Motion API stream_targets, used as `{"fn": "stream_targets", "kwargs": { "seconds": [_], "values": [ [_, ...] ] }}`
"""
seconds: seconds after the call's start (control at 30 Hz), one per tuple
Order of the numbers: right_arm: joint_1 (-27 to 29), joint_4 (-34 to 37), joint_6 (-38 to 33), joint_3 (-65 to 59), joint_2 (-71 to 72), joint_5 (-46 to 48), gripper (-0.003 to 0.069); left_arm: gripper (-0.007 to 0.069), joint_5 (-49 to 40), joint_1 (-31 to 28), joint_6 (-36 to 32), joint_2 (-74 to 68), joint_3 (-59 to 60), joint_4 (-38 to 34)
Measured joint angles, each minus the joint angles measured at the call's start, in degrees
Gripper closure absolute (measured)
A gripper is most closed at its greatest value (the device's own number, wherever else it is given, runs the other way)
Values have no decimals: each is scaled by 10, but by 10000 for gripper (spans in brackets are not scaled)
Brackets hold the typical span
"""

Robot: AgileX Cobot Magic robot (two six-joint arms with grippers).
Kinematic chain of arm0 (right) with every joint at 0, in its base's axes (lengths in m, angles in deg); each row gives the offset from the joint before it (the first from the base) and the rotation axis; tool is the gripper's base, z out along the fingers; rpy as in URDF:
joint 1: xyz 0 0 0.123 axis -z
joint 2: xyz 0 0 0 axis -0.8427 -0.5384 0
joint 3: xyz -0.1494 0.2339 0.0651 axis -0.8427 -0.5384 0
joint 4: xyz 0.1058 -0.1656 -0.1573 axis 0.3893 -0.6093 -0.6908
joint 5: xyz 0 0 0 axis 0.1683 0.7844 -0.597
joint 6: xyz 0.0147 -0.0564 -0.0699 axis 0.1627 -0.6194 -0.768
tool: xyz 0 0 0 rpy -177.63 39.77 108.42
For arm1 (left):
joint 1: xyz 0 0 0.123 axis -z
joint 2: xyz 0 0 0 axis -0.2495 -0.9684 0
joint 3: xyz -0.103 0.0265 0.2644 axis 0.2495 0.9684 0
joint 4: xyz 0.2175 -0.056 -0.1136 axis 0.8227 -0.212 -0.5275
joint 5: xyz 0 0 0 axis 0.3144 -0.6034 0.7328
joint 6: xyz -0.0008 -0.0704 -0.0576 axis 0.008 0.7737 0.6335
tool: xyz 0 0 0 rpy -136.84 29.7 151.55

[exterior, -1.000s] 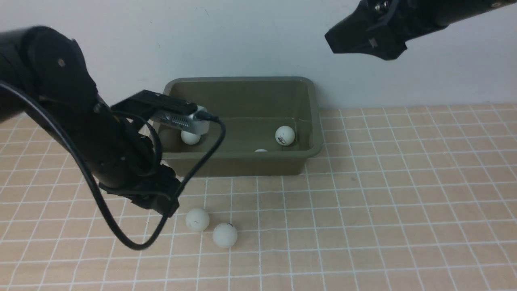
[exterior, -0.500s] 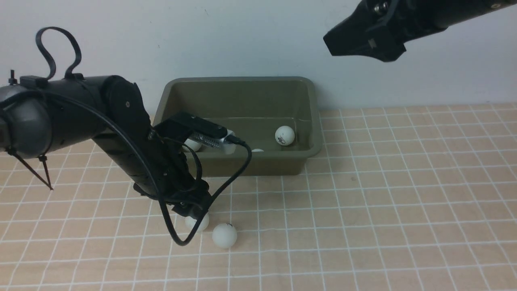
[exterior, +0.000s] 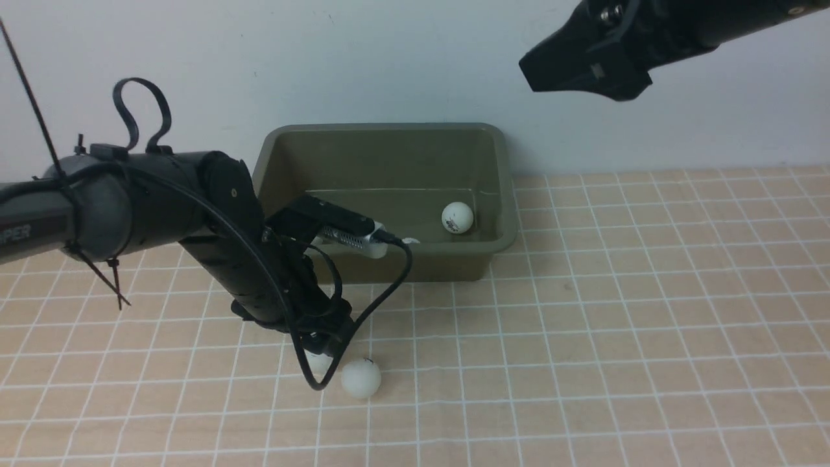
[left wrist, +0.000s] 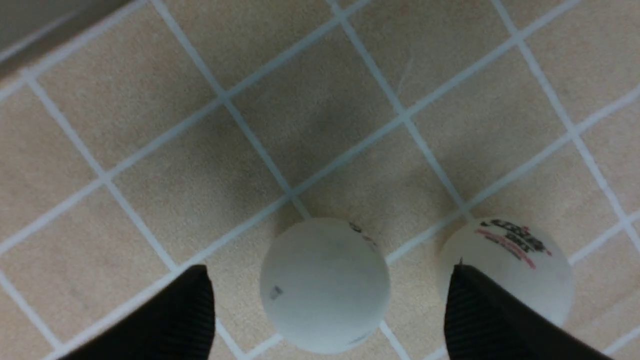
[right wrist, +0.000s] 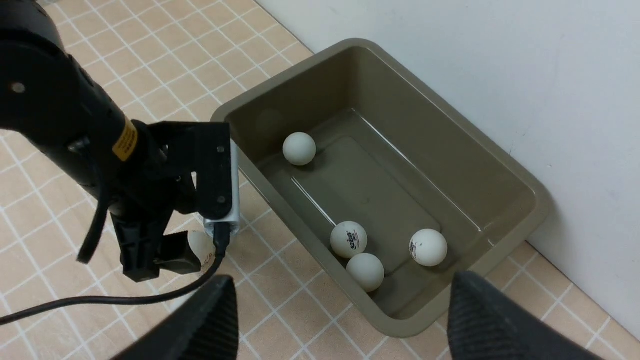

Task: Put the table tennis balls into the box on the light coffee tablecloth.
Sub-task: 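Reach for and grasp a ping pong ball on the table beside the basket, then drop the ball into the bin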

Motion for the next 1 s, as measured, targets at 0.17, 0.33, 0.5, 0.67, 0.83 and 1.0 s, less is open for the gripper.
{"fn": "stream_targets", "kwargs": {
  "seconds": [0.17,0.33,0.5,0.67,0.83,1.0],
  "values": [
    [0,0,0,0,0,4,147,109,22,0,0,-22,0,-1],
    [0,0,0,0,0,7,147,240,33,0,0,-28,0,0],
    [0,0,0,0,0,10,147,323,28,0,0,-28,0,4],
    [0,0,0,0,0,10,147,323,-47,0,-2,-23,-12,6],
    [0,-1,-1,0,0,5,147,323,-123,0,-39,9,-74,-55],
    [0,-1,-1,0,0,2,147,323,-112,0,-105,30,-157,-131]
  ]
}}
